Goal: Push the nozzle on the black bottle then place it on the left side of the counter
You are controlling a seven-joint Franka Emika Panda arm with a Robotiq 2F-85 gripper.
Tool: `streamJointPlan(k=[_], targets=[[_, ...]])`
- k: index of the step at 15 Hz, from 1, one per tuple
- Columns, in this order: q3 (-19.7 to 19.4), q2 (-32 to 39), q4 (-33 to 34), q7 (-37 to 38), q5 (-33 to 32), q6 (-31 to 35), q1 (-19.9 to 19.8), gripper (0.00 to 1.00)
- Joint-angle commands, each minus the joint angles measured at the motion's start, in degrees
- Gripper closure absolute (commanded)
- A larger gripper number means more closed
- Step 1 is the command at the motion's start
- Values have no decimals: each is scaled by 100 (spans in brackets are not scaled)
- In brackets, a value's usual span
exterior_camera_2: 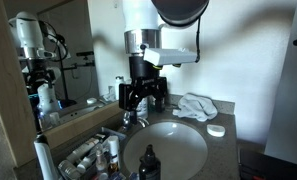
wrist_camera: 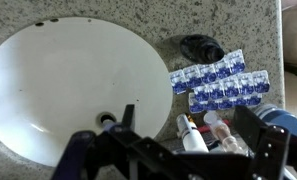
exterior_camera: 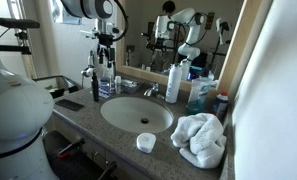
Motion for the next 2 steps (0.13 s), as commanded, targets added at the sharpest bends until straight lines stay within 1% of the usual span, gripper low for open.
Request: streamJointPlan(k=[1,2], targets=[[-19,-213,-5,105,52,32,-127,0],[-39,-220,-20,106,67,29,-162,0]])
